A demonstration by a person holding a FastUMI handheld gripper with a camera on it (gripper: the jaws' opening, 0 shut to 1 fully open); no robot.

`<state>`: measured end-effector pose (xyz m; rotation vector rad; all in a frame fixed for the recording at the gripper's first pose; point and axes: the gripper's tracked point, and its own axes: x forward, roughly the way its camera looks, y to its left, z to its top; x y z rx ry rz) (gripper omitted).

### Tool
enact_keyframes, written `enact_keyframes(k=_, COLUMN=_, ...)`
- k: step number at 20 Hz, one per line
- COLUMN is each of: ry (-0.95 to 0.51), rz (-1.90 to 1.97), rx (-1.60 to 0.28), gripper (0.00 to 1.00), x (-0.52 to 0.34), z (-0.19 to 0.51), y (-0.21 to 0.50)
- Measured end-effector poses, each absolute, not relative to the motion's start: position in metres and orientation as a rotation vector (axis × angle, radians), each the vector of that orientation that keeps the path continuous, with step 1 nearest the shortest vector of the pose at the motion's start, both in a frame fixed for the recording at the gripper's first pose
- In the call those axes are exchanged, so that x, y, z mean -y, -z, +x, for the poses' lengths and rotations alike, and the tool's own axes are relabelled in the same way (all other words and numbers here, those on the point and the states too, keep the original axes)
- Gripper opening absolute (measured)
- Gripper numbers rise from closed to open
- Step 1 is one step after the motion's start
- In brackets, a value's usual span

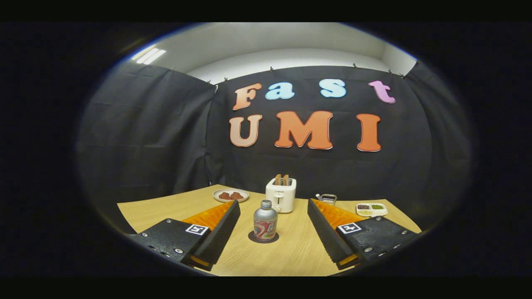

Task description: Take the bottle from table, then pour the juice into the cup, finally place the bottle on the coaster

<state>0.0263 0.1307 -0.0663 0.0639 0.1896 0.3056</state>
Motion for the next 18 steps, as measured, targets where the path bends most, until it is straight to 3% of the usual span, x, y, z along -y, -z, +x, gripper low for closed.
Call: enact_keyframes(k=18, ry=-0.158, rz=0.075, rx=-0.146, gripper=0.97, x=-0.019, z=-0.011, y=0.026)
